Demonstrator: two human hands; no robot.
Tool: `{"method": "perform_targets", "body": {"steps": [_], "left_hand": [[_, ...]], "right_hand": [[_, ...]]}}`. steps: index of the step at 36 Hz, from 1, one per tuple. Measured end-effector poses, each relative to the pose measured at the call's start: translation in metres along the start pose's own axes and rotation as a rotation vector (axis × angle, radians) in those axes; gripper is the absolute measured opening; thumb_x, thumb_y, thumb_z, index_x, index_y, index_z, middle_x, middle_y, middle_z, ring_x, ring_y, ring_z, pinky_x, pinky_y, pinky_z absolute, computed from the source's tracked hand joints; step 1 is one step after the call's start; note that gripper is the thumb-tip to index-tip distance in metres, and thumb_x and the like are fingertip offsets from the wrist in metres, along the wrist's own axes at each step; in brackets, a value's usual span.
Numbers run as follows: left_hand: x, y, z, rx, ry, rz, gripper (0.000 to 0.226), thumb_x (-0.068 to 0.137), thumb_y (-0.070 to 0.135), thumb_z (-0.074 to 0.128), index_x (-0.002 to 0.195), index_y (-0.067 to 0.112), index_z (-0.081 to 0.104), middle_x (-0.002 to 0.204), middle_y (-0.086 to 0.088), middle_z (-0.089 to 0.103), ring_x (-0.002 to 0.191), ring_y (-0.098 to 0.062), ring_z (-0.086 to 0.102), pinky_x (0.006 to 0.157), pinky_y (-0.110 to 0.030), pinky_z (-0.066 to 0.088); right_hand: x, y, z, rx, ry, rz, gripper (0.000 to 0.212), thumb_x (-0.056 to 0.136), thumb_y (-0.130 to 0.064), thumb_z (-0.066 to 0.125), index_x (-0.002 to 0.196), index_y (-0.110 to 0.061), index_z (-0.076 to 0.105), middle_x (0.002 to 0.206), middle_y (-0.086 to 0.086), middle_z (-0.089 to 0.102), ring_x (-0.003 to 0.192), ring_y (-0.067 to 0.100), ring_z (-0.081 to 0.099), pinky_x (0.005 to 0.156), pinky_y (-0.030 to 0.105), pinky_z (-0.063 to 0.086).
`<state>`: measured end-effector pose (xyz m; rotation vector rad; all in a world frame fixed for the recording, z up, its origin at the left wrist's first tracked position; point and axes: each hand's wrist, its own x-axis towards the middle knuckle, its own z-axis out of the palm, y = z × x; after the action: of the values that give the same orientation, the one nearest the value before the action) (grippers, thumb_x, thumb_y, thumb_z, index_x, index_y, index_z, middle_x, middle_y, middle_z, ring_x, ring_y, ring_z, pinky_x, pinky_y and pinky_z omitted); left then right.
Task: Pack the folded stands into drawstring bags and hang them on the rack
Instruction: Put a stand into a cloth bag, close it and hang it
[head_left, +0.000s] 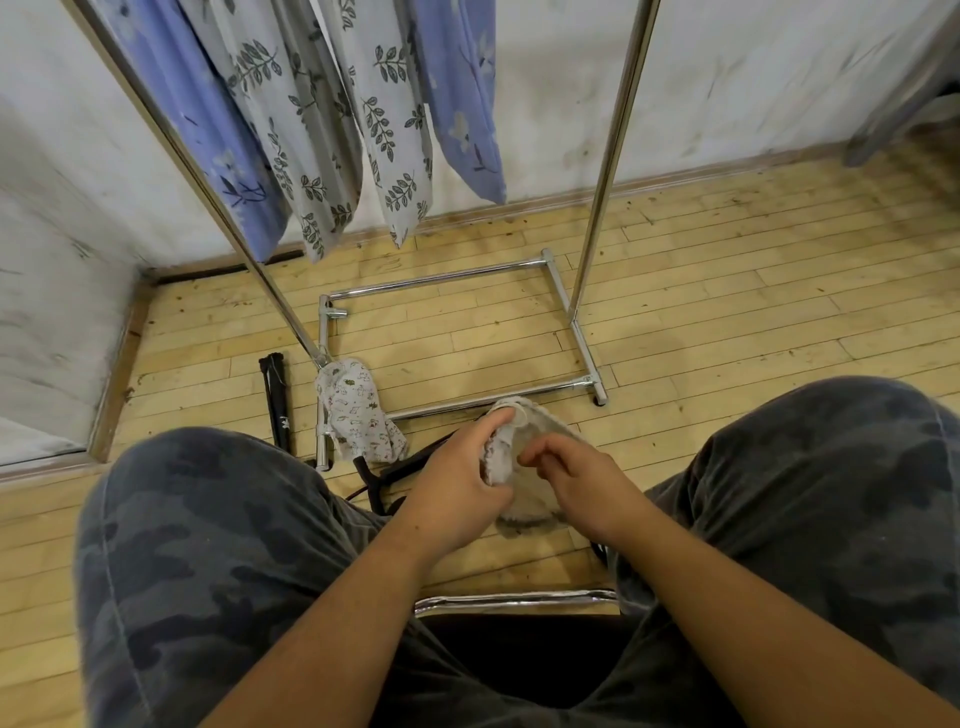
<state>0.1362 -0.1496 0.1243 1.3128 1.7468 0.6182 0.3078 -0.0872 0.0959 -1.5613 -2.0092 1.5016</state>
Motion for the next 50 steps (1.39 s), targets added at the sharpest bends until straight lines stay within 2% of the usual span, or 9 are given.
{"method": "perform_targets", "body": {"steps": [9, 16, 20, 26, 30, 38, 42, 46, 50], "left_hand": [[0.0, -0.001, 0.0, 0.077, 0.036, 0.01, 0.078, 0.089, 0.012, 0.067, 0.155, 0.041, 0.037, 0.15, 0.014, 0.047, 0.127, -0.013, 0.055, 0.097, -0.024, 0.048], [0.0, -0.003, 0.0, 0.106, 0.044, 0.016, 0.078, 0.091, 0.009, 0.068, 0.157, 0.035, 0.035, 0.151, 0.01, 0.046, 0.132, -0.01, 0.049, 0.104, -0.024, 0.046], [0.001, -0.004, 0.001, 0.117, 0.059, 0.014, 0.076, 0.092, 0.01, 0.068, 0.157, 0.034, 0.035, 0.15, 0.009, 0.046, 0.132, -0.011, 0.049, 0.103, -0.023, 0.045], [0.0, -0.004, 0.0, 0.114, 0.049, 0.008, 0.078, 0.095, 0.009, 0.065, 0.16, 0.033, 0.028, 0.158, 0.009, 0.039, 0.141, -0.01, 0.041, 0.102, -0.016, 0.035], [0.0, -0.003, -0.002, 0.098, 0.044, -0.008, 0.084, 0.093, 0.005, 0.064, 0.161, 0.035, 0.024, 0.157, 0.007, 0.039, 0.134, -0.005, 0.041, 0.094, -0.01, 0.035], [0.001, 0.002, -0.005, 0.032, 0.075, 0.024, 0.087, 0.089, 0.003, 0.064, 0.159, 0.041, 0.028, 0.154, 0.014, 0.038, 0.134, -0.007, 0.046, 0.096, -0.015, 0.045], [0.002, 0.004, -0.003, 0.036, 0.035, 0.073, 0.086, 0.09, 0.001, 0.062, 0.155, 0.047, 0.031, 0.154, 0.017, 0.038, 0.119, 0.015, 0.045, 0.086, -0.003, 0.043], [0.004, 0.006, -0.006, 0.007, 0.039, 0.049, 0.086, 0.091, 0.0, 0.059, 0.156, 0.049, 0.03, 0.156, 0.018, 0.037, 0.124, 0.004, 0.05, 0.082, -0.005, 0.046], [0.011, 0.006, -0.01, -0.055, 0.042, 0.018, 0.084, 0.092, -0.004, 0.054, 0.154, 0.049, 0.035, 0.157, 0.015, 0.037, 0.074, 0.004, 0.059, 0.053, -0.013, 0.044]], "right_hand": [[0.0, 0.001, -0.004, -0.159, 0.045, 0.054, 0.036, 0.111, -0.022, 0.04, 0.141, -0.026, 0.059, 0.138, -0.005, 0.065, 0.119, 0.017, 0.062, 0.09, 0.024, 0.047], [-0.001, 0.001, -0.004, -0.171, 0.038, 0.033, 0.053, 0.105, -0.018, 0.053, 0.155, -0.032, 0.042, 0.149, -0.004, 0.056, 0.13, 0.02, 0.056, 0.102, 0.027, 0.048], [-0.003, 0.0, -0.004, -0.158, 0.043, -0.033, 0.065, 0.099, -0.012, 0.063, 0.155, -0.037, 0.042, 0.151, -0.006, 0.054, 0.13, 0.019, 0.057, 0.107, 0.034, 0.052], [-0.001, -0.002, -0.005, -0.199, 0.073, -0.084, 0.066, 0.097, -0.002, 0.058, 0.154, -0.034, 0.046, 0.151, -0.001, 0.053, 0.129, 0.02, 0.057, 0.103, 0.021, 0.045], [0.0, -0.003, -0.006, -0.262, 0.123, -0.131, 0.062, 0.095, 0.001, 0.058, 0.148, -0.031, 0.053, 0.145, 0.004, 0.056, 0.12, 0.021, 0.062, 0.101, 0.026, 0.049], [-0.005, -0.018, -0.01, -0.307, 0.294, -0.198, 0.059, 0.091, -0.006, 0.068, 0.139, -0.034, 0.048, 0.134, -0.004, 0.036, 0.094, 0.014, 0.058, 0.073, 0.032, 0.062], [-0.004, -0.021, -0.013, -0.245, 0.361, -0.162, 0.071, 0.088, -0.005, 0.07, 0.144, -0.034, 0.037, 0.134, -0.003, 0.03, 0.088, 0.018, 0.058, 0.069, 0.036, 0.063], [0.004, -0.022, -0.018, -0.177, 0.401, -0.114, 0.061, 0.091, -0.013, 0.073, 0.139, -0.027, 0.039, 0.132, 0.001, 0.043, 0.091, 0.015, 0.052, 0.075, 0.033, 0.057], [0.016, -0.017, -0.019, -0.224, 0.341, -0.022, 0.024, 0.097, -0.021, 0.067, 0.12, -0.017, 0.063, 0.105, -0.006, 0.054, 0.092, 0.013, 0.054, 0.069, 0.018, 0.04]]}}
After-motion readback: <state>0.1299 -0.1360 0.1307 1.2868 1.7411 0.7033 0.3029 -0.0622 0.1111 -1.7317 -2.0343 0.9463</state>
